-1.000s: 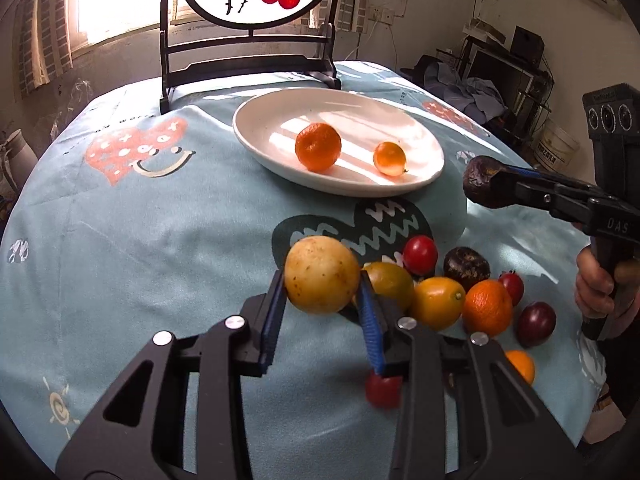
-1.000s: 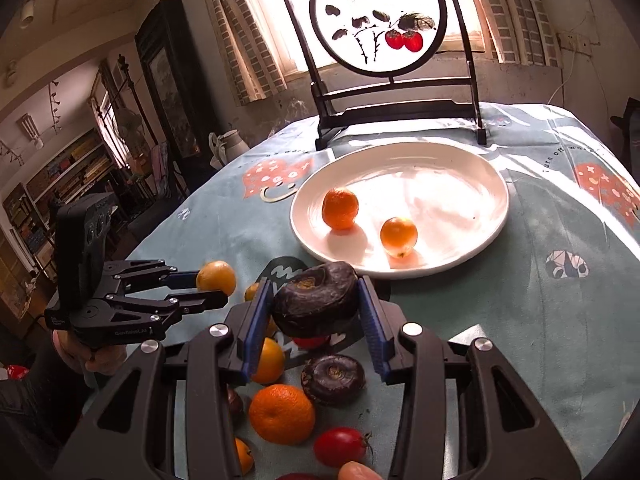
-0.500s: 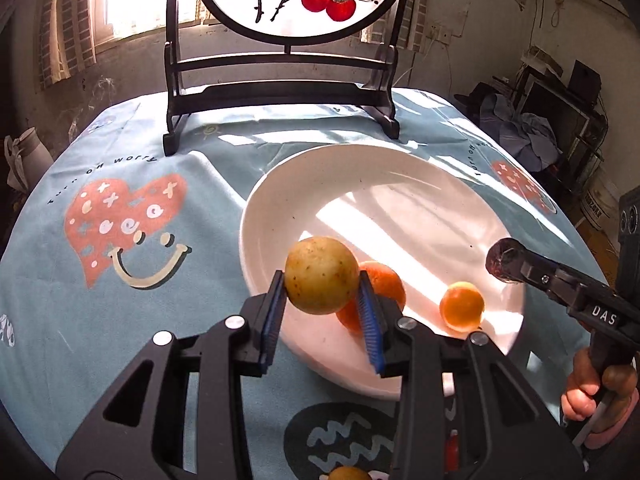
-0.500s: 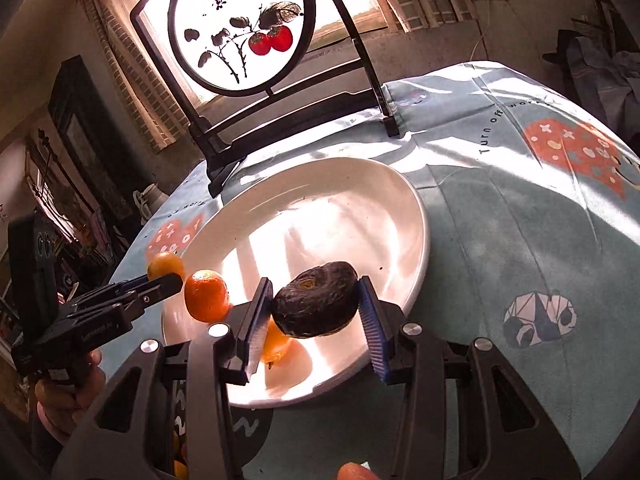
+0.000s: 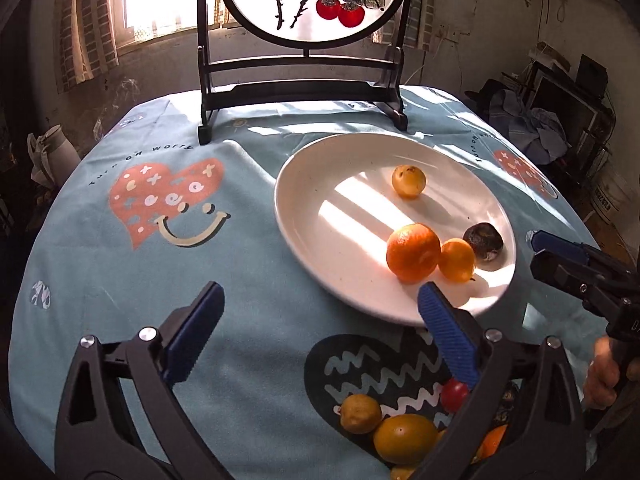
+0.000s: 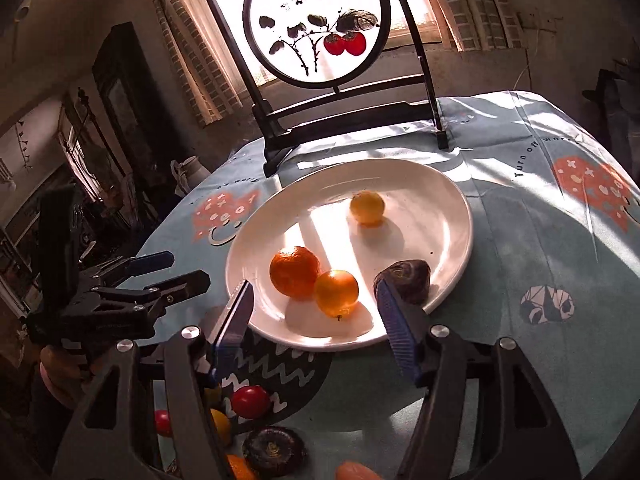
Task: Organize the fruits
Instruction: 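Lower both held fruits onto the white plate and open both tools, then grasp a dark red plum with the right tool while the left tool grasps a red tomato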
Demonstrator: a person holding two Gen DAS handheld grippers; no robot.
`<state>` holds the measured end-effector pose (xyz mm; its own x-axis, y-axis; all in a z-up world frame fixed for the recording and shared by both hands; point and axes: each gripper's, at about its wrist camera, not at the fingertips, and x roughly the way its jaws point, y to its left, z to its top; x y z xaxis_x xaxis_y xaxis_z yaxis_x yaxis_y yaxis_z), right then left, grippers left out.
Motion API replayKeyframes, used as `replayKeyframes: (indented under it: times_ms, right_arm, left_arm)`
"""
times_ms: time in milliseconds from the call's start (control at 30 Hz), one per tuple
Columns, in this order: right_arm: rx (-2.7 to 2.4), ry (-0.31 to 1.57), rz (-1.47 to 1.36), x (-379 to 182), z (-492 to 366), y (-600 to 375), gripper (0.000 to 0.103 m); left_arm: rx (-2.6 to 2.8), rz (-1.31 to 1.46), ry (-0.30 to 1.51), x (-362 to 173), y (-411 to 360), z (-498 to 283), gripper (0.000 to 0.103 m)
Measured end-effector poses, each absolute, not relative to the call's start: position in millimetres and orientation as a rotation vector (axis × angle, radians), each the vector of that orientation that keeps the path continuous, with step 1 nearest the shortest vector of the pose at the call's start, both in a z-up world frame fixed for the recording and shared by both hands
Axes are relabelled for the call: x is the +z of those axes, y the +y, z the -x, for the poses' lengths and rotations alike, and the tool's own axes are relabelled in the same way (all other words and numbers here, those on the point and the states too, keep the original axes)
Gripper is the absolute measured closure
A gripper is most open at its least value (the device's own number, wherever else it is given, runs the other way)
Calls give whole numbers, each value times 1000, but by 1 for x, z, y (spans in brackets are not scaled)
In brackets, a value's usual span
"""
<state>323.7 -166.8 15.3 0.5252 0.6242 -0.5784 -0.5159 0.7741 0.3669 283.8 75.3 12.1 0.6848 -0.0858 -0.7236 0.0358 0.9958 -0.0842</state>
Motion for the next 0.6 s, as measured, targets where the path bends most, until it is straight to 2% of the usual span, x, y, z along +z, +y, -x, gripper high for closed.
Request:
replayKeyframes:
  times_ms: [400, 600]
  right_arm:
    - [671, 698, 83, 11, -242, -157, 39]
    - [619, 749, 13, 6, -192, -183, 39]
  left_arm:
    - [-63, 84, 819, 3, 99, -215, 4]
    - [-62, 45, 803, 8, 93, -203, 4]
